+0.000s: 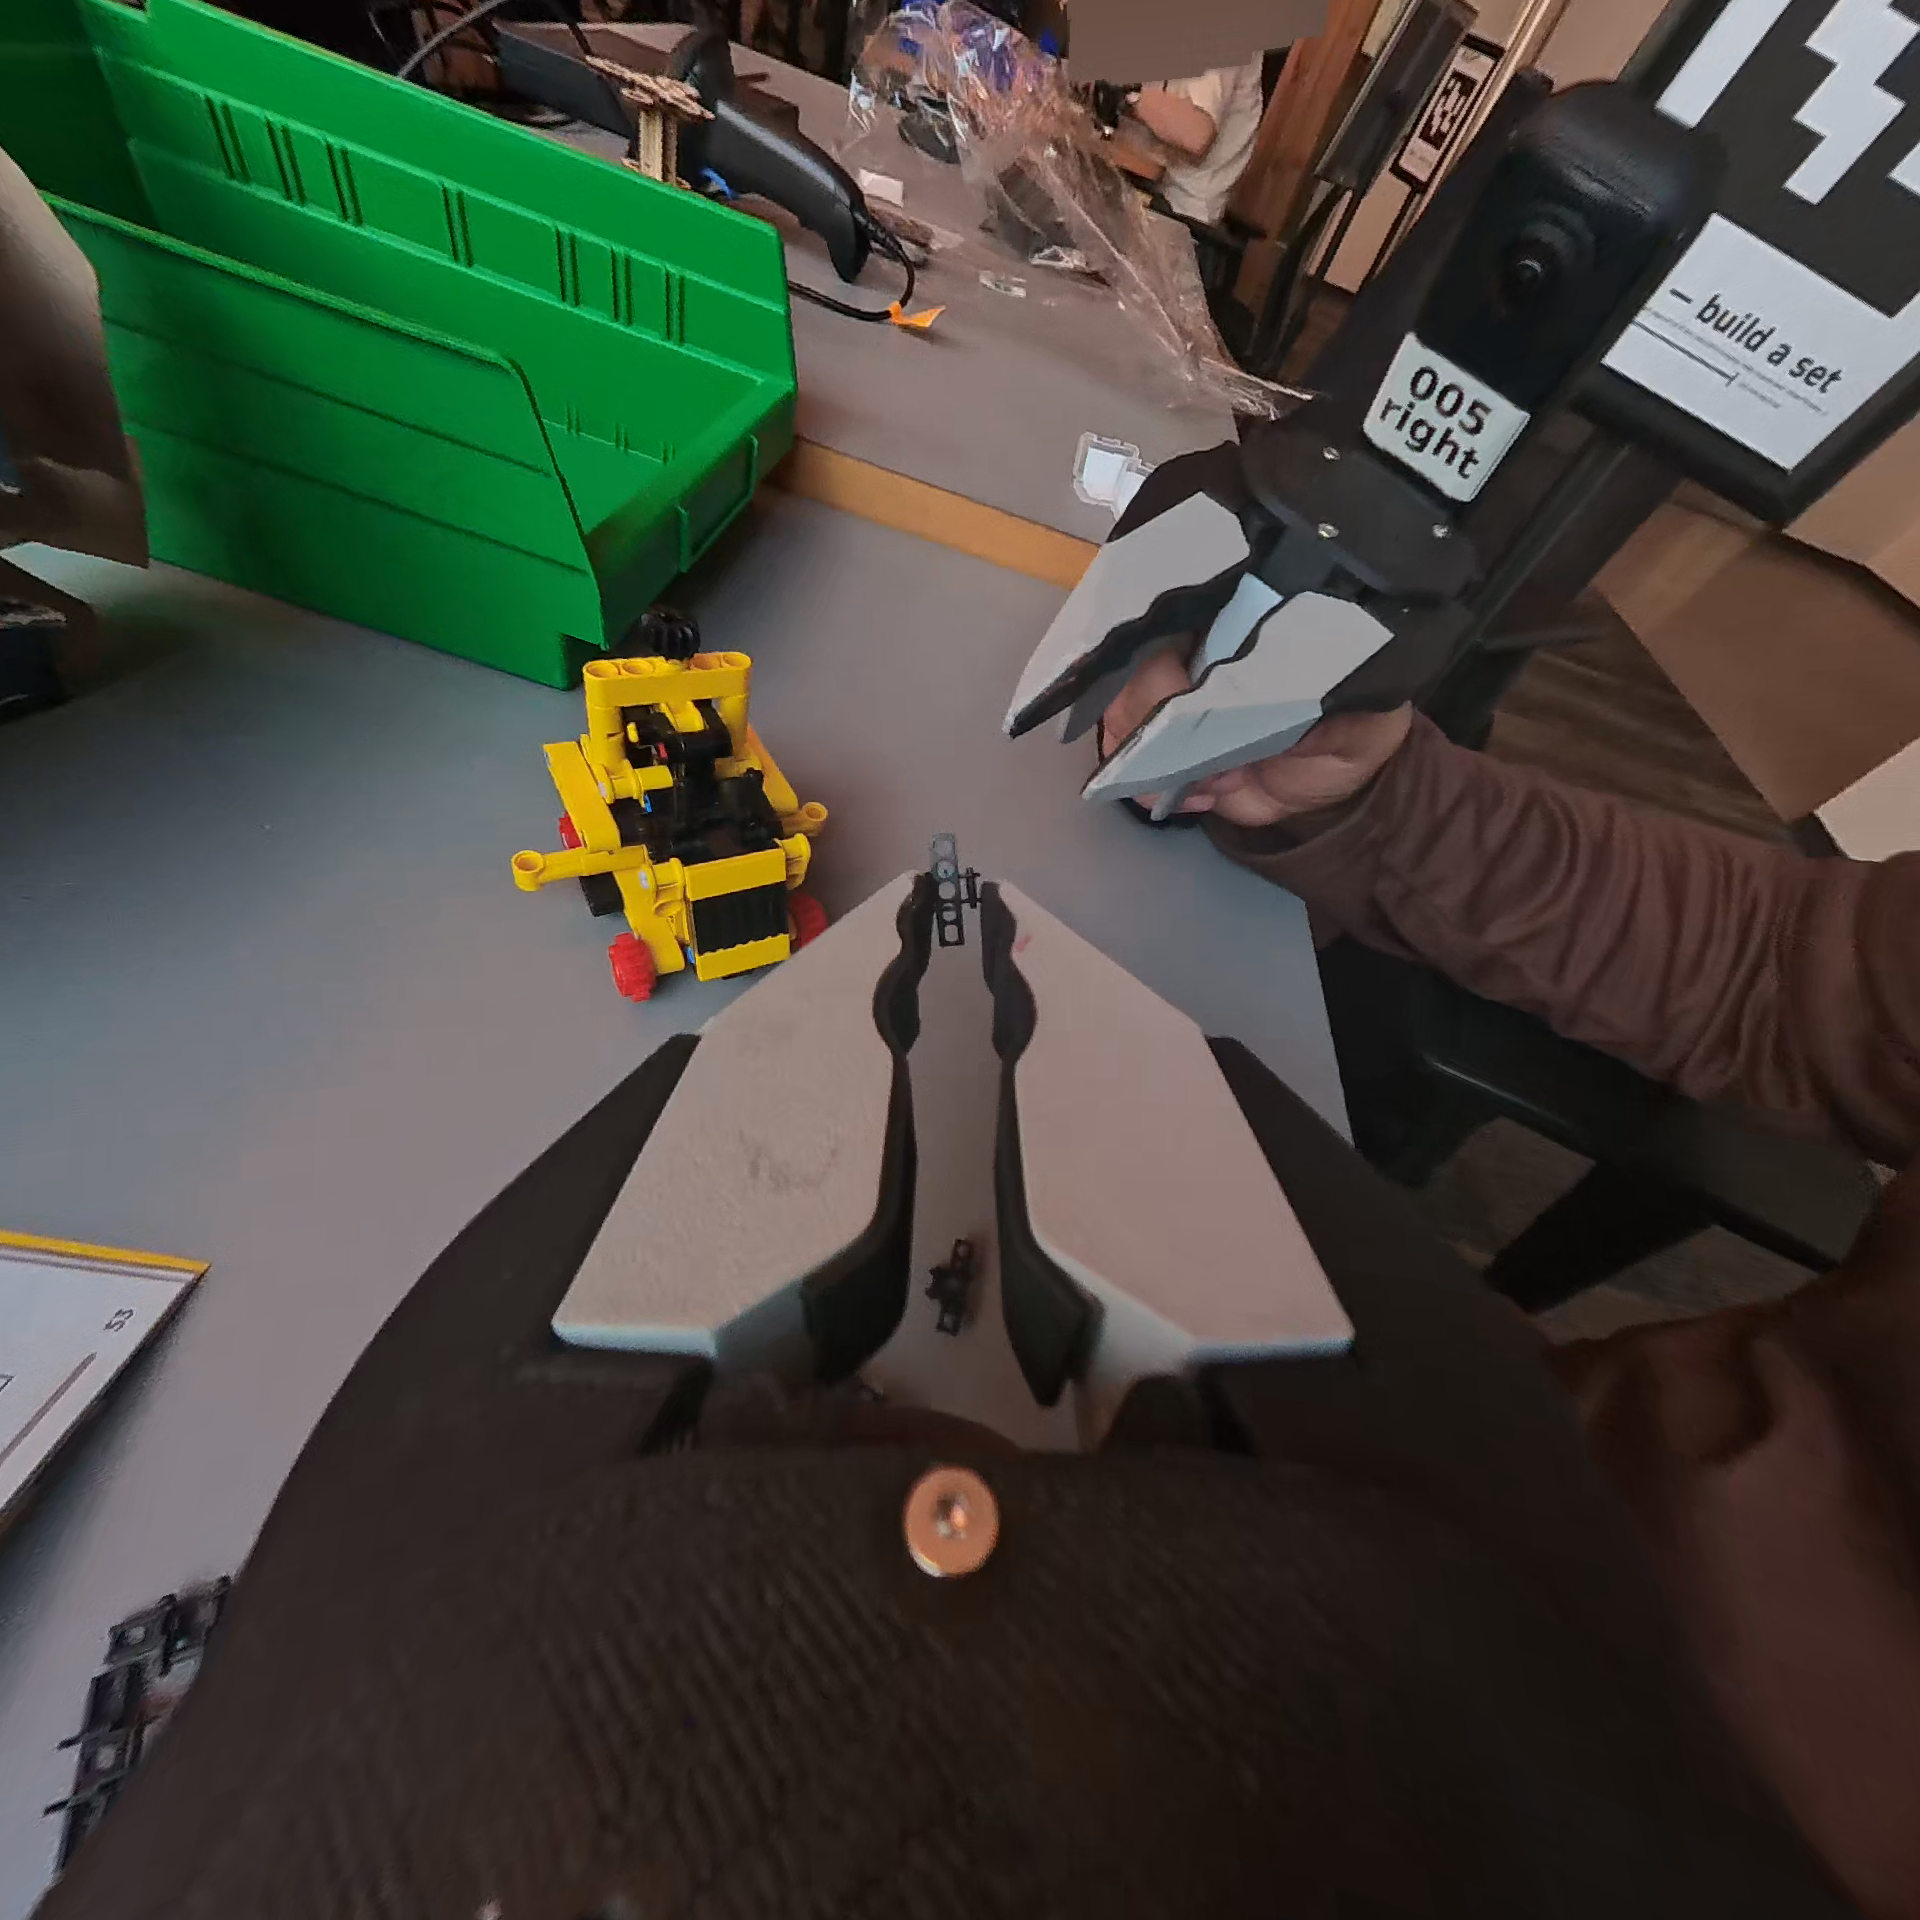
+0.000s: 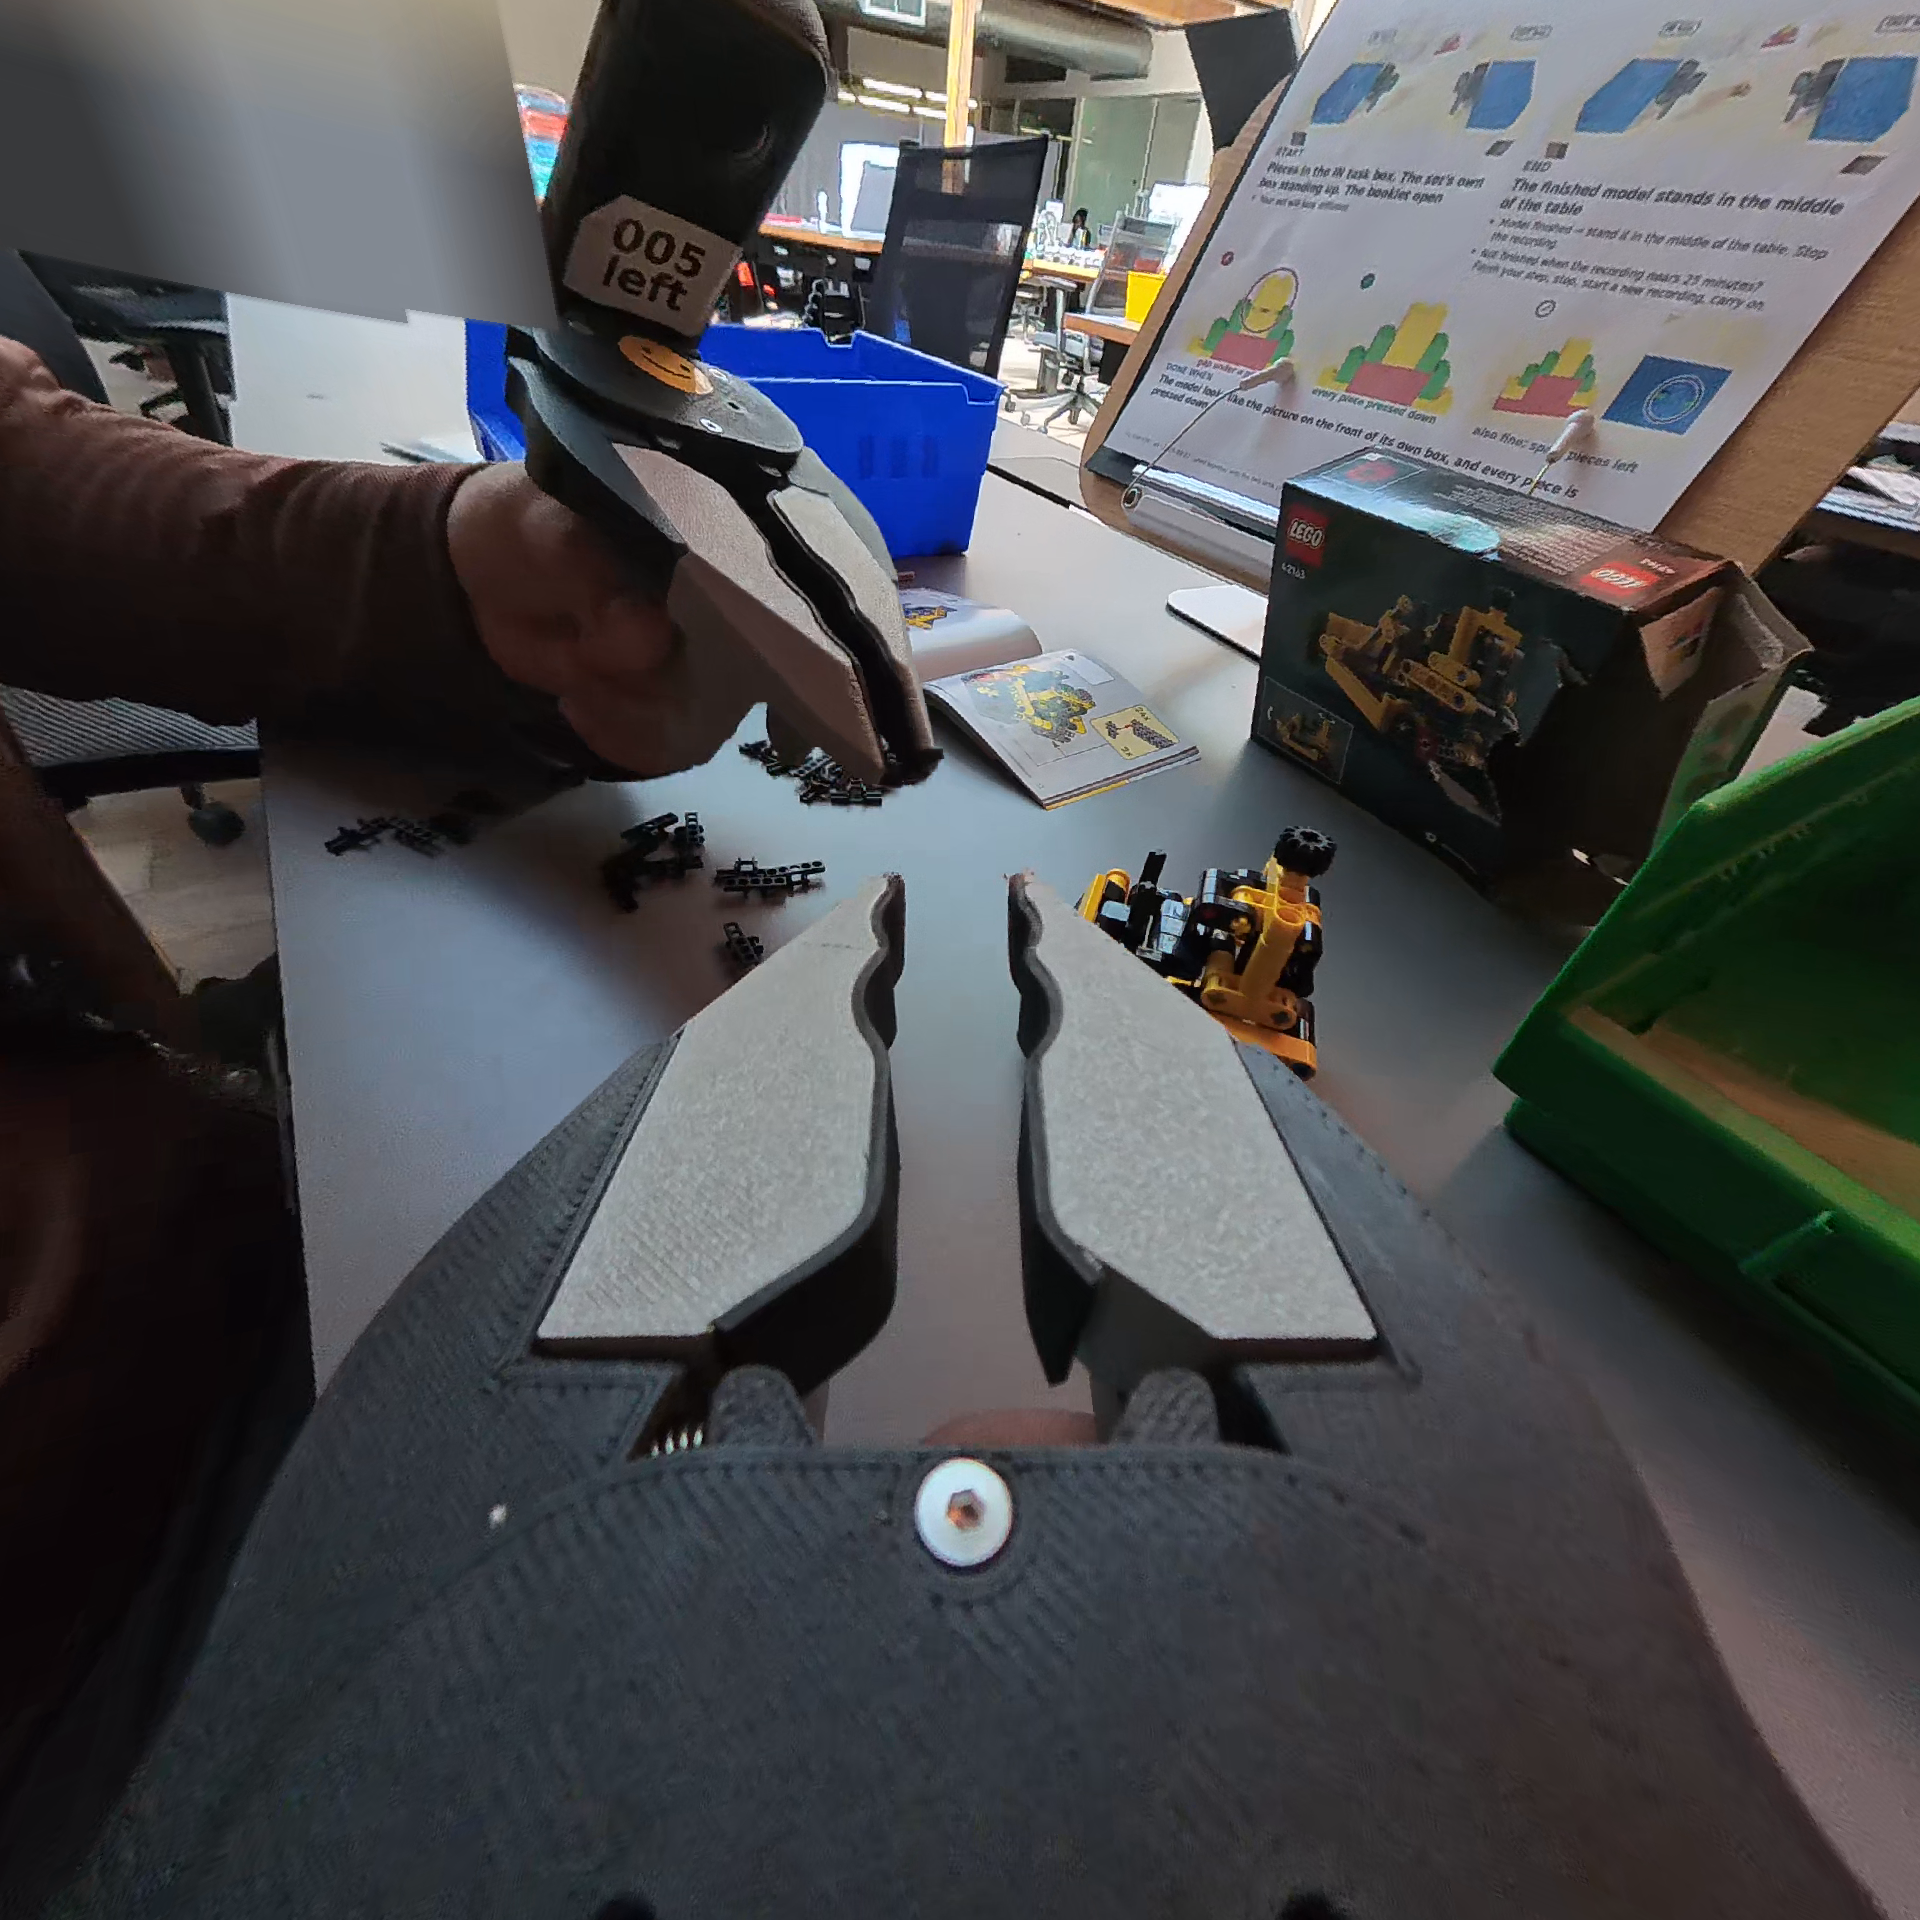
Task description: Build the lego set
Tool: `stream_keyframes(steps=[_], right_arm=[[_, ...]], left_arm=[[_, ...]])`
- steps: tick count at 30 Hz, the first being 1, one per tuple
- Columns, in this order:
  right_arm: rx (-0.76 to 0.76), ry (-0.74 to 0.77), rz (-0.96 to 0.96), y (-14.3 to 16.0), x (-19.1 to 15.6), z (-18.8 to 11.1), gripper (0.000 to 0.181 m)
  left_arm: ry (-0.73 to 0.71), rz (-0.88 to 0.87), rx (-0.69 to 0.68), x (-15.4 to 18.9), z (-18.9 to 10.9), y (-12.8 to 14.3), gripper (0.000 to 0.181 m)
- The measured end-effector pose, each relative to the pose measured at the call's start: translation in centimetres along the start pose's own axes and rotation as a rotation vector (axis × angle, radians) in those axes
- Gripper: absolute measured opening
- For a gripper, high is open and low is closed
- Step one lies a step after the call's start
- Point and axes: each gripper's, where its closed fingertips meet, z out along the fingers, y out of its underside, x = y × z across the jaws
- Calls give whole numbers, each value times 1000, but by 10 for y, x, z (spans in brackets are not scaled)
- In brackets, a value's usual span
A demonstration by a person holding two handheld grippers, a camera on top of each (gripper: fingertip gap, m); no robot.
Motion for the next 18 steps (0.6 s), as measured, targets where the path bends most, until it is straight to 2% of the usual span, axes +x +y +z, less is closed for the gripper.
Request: stream_keyframes(steps=[7,12,18], right_arm=[[-15,-36,-18,1,-3,7,19],[-63,-30,-84,6,-4,20,21],[-33,-10,-85,3,-4,11,21]], left_arm=[[-24,63,-19,-1,-1,1,7],[0,5,14,-9,-2,-5,6],[4,-51,0,-8,0,4,7]])
